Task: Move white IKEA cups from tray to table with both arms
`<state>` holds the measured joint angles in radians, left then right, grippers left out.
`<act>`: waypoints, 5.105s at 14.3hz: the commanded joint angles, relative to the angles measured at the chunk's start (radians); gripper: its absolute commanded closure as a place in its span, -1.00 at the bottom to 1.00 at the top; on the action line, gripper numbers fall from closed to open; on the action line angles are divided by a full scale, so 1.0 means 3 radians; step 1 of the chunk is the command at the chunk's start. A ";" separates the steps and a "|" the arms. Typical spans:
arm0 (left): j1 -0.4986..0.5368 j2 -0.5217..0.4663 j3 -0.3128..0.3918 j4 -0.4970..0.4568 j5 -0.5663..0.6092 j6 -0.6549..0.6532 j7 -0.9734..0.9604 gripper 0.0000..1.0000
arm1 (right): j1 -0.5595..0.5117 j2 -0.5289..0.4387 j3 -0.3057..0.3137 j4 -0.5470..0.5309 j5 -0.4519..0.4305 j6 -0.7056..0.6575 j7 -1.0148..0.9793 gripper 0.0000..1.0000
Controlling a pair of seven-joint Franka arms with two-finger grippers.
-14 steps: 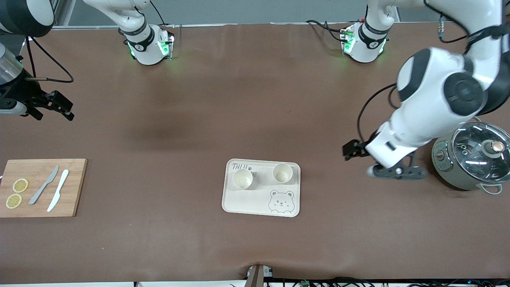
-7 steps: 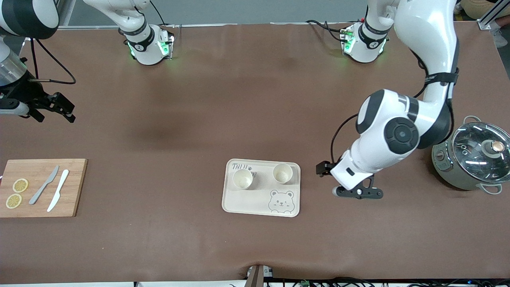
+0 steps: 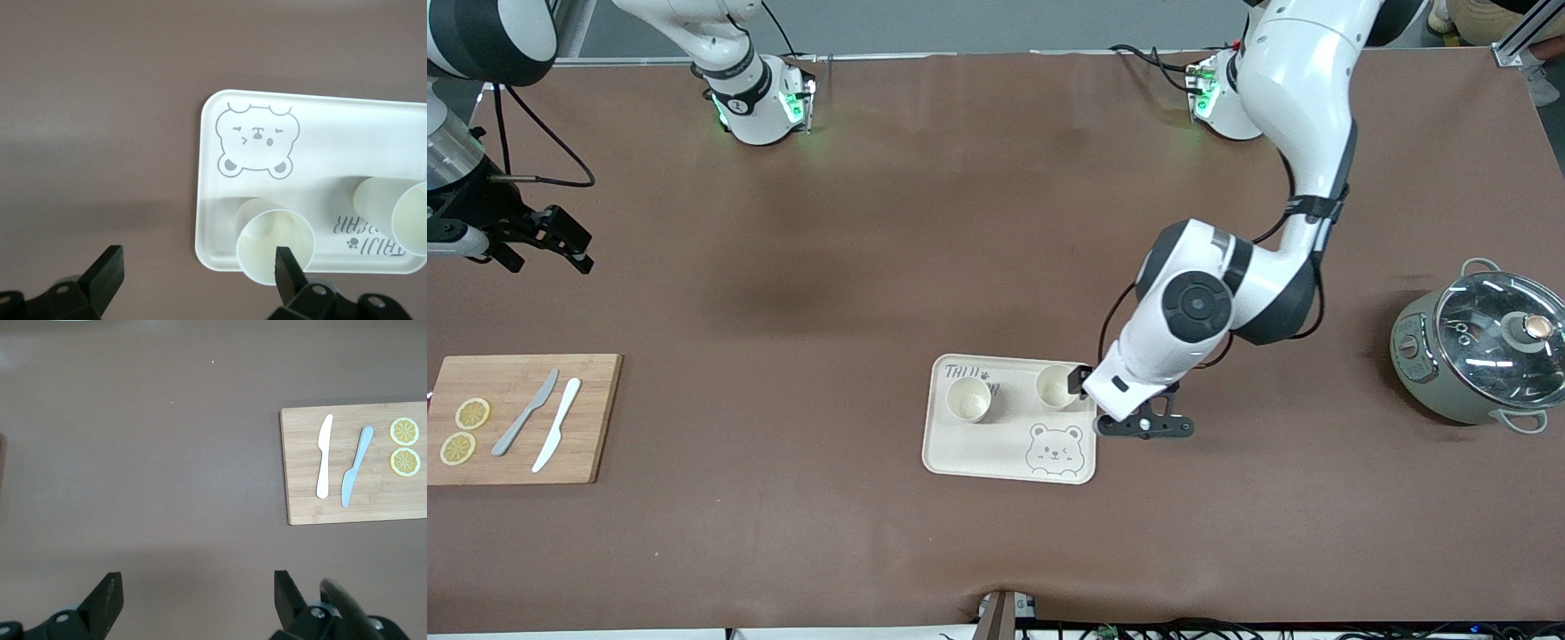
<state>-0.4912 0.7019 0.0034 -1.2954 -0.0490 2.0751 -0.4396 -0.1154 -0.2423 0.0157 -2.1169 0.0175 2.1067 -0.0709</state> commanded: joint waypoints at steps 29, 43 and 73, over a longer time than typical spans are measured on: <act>-0.0464 0.0391 0.0418 0.0008 0.0087 0.0411 -0.0350 -1.00 | 0.0052 0.0705 0.0019 0.1917 -0.0002 -0.1960 -0.0004 -1.00; -0.0500 0.0268 0.0382 -0.0064 0.0076 -0.0079 -0.0468 -1.00 | 0.0027 0.0731 0.0019 0.2009 0.0059 -0.2471 -0.0024 -1.00; -0.0479 0.0580 0.0398 -0.0075 0.0035 0.0288 -0.0825 1.00 | -0.0142 0.0833 0.0014 0.2137 -0.0104 -0.2190 -0.0480 -1.00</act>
<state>-0.6362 0.8841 0.1192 -1.3165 -0.0490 2.1505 -0.6681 -0.1382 0.0054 0.0120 -1.4772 -0.0276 1.4554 -0.2151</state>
